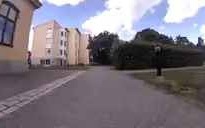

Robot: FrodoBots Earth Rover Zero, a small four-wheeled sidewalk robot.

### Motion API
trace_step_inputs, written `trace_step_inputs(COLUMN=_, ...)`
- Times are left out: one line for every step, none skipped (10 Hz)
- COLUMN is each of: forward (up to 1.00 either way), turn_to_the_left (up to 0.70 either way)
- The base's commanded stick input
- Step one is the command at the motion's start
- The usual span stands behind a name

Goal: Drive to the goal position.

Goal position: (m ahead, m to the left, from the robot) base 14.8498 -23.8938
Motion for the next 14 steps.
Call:
trace_step_inputs(forward=0.85, turn_to_the_left=0.01)
trace_step_inputs(forward=0.85, turn_to_the_left=0.01)
trace_step_inputs(forward=0.85, turn_to_the_left=-0.05)
trace_step_inputs(forward=0.85, turn_to_the_left=-0.22)
trace_step_inputs(forward=0.85, turn_to_the_left=-0.33)
trace_step_inputs(forward=0.85, turn_to_the_left=-0.32)
trace_step_inputs(forward=0.85, turn_to_the_left=-0.18)
trace_step_inputs(forward=0.85, turn_to_the_left=0.01)
trace_step_inputs(forward=0.85, turn_to_the_left=0.01)
trace_step_inputs(forward=0.85, turn_to_the_left=-0.01)
trace_step_inputs(forward=0.85, turn_to_the_left=-0.03)
trace_step_inputs(forward=0.85, turn_to_the_left=-0.26)
trace_step_inputs(forward=0.85, turn_to_the_left=0.01)
trace_step_inputs(forward=0.85, turn_to_the_left=0.01)
